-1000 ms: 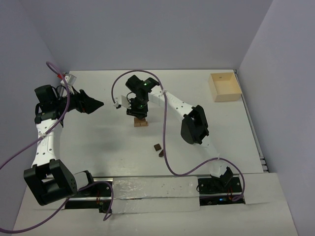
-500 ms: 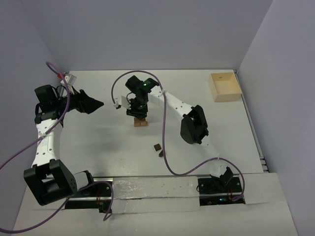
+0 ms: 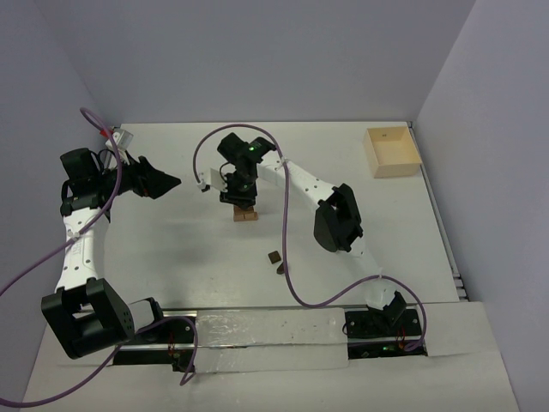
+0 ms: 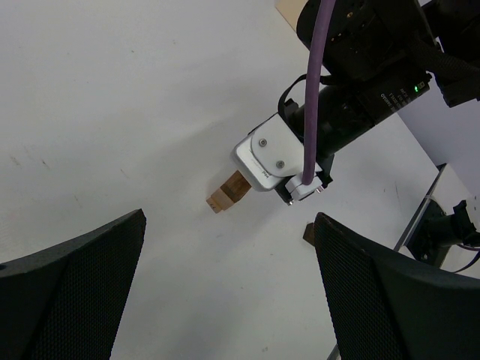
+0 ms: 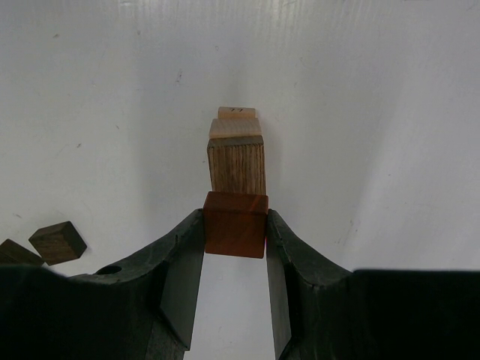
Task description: Build the wood block tower
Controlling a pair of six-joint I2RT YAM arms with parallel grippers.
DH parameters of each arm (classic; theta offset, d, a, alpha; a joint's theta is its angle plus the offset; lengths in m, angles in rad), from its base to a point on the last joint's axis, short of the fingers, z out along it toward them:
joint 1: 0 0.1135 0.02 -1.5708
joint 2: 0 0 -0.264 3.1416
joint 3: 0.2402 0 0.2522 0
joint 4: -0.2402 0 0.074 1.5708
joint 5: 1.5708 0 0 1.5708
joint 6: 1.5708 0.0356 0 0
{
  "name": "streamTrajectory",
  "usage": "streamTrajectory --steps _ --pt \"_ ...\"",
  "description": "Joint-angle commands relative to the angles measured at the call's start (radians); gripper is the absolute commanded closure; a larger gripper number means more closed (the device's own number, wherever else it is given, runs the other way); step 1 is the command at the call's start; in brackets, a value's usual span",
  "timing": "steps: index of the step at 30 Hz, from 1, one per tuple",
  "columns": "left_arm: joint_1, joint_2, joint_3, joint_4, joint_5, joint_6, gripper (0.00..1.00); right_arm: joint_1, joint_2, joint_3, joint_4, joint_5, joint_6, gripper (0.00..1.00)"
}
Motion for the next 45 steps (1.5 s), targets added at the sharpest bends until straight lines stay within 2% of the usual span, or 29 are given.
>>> streamTrajectory --steps 1,11,16,25,42,45 --pt "0.012 -0.015 0.005 0.041 0.036 0.003 0.01 0.015 0.028 0.011 0.000 0.017 -0.025 0.85" --pt "0.011 -0.016 0.004 0.041 0.036 0.005 0.01 0.024 0.040 0.025 -0.010 0.047 -0.045 0.84" --pt "0.011 -0.016 0.003 0.041 0.035 0.006 0.01 0.025 0.040 0.020 0.001 0.057 -0.037 0.78" --pt "0.011 -0.012 0.005 0.040 0.037 0.009 0.01 0.027 0.037 0.017 0.010 0.067 -0.021 0.62" --pt "0.012 -0.004 0.013 0.037 0.043 0.014 0.01 0.033 0.017 0.025 0.013 0.076 -0.012 0.38" --pt "0.012 -0.002 0.018 0.029 0.042 0.020 0.01 0.035 0.008 0.031 0.012 0.076 -0.006 0.23"
